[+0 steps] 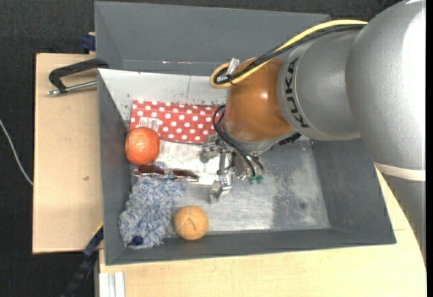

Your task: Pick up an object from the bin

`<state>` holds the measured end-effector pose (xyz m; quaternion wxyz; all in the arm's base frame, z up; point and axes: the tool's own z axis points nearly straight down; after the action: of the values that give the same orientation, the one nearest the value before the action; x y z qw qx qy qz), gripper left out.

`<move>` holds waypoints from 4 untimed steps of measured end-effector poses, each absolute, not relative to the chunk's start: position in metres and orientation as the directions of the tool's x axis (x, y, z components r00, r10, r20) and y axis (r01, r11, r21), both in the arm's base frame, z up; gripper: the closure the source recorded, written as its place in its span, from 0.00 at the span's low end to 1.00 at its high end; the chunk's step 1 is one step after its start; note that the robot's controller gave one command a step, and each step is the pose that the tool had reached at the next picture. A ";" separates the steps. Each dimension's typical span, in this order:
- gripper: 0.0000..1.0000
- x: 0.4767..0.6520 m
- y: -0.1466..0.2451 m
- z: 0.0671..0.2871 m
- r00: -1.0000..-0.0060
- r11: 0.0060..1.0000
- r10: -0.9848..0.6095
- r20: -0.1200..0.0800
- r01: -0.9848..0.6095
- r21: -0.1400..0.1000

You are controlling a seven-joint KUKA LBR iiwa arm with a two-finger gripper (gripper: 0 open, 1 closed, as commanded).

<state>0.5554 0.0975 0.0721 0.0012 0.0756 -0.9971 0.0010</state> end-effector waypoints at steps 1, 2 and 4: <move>1.00 0.558 0.098 0.076 -0.989 0.989 -0.150 -0.007 -0.150 -0.001; 1.00 0.558 0.098 0.076 -0.989 0.989 -0.151 -0.006 -0.151 -0.001; 1.00 0.558 0.101 0.193 -0.992 0.992 -0.129 -0.002 -0.129 0.001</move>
Offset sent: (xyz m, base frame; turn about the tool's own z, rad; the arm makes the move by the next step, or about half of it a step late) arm 0.0000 0.0000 0.0000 0.0000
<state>0.5583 0.1006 0.1928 -0.0011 0.0647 -0.9979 -0.0007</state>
